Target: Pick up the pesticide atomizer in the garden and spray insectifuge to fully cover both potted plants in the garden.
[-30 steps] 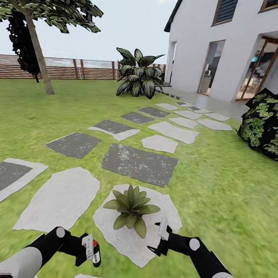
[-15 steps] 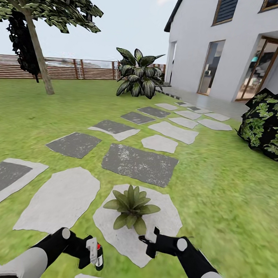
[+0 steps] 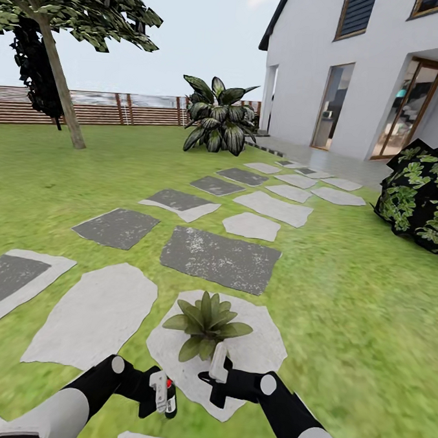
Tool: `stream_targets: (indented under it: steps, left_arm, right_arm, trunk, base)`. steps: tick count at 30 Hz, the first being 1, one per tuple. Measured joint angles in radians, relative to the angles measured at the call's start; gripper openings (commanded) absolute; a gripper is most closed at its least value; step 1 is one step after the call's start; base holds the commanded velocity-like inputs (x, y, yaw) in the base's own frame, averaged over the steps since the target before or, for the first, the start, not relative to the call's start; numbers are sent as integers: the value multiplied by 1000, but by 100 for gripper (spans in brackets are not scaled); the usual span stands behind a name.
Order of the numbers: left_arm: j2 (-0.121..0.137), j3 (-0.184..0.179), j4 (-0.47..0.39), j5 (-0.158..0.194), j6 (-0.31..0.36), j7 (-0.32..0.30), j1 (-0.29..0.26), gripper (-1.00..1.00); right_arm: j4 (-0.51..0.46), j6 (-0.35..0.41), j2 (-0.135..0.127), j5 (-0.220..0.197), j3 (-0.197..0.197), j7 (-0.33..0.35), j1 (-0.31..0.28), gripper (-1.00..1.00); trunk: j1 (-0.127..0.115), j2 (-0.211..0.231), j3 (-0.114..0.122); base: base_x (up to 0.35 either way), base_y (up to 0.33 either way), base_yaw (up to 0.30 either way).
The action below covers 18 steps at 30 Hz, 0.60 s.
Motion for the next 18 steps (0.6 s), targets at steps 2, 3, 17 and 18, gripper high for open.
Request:
stream_targets:
  steps: [2, 3, 17, 18]
  left_arm:
    - [0, 1, -1, 1, -2, 0, 0, -100]
    - [-1, 1, -1, 3, -4, 0, 0, -100]
    - [-52, -1, -7, 4, -18, -6, -2, -100]
    - [-56, -1, -7, 5, -19, -6, -2, -100]
  right_arm:
    - [1, 0, 0, 0, 0, 0, 0, -100]
    - [1, 0, 0, 0, 0, 0, 0, -100]
    - [2, 0, -1, 0, 0, 0, 0, -100]
    - [2, 0, -1, 1, 0, 0, 0, -100]
  trunk:
    - [0, 0, 0]
    - [0, 0, 0]
    - [0, 0, 0]
    - [0, 0, 0]
  base:
    - [0, 0, 0]
    - [0, 0, 0]
    - [0, 0, 0]
    - [0, 0, 0]
